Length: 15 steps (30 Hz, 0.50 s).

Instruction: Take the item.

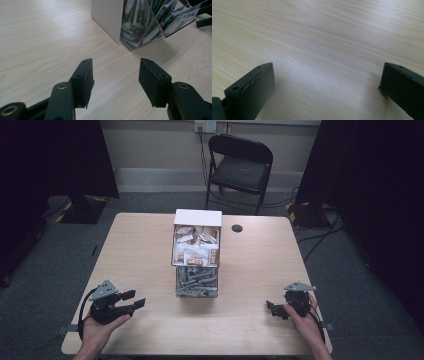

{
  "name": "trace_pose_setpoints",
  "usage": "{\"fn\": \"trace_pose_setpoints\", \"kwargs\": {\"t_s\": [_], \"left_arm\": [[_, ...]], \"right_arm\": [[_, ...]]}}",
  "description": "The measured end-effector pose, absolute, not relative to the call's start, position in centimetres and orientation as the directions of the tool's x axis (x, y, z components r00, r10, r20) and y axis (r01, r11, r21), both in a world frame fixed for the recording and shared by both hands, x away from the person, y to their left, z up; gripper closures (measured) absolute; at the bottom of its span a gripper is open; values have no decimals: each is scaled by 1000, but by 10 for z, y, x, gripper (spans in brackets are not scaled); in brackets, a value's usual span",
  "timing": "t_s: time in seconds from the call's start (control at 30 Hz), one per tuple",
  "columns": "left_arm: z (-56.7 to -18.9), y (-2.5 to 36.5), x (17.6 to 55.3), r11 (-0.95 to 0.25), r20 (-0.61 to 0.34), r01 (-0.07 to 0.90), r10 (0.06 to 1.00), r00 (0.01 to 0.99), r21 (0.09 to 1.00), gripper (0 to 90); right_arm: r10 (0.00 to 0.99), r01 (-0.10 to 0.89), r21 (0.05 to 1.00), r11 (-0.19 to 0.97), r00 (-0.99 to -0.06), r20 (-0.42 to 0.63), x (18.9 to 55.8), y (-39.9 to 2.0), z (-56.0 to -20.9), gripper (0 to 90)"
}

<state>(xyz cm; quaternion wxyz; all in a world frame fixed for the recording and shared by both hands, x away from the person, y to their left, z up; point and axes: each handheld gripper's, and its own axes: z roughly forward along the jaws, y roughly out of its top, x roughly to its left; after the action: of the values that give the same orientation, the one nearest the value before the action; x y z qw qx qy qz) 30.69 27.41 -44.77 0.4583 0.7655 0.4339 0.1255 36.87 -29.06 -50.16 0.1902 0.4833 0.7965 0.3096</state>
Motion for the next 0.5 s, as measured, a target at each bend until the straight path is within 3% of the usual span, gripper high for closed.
{"fn": "trace_pose_setpoints", "kwargs": {"t_s": [0.33,0.5], "left_arm": [[-435,260,304,-186,-256,532,718,648,826,490],[-433,251,305,-224,-231,514,699,676,828,495]], "right_arm": [[888,652,677,341,-461,-4,369,-291,-502,0],[888,653,676,340,-460,-3,369,-291,-502,0]]}}
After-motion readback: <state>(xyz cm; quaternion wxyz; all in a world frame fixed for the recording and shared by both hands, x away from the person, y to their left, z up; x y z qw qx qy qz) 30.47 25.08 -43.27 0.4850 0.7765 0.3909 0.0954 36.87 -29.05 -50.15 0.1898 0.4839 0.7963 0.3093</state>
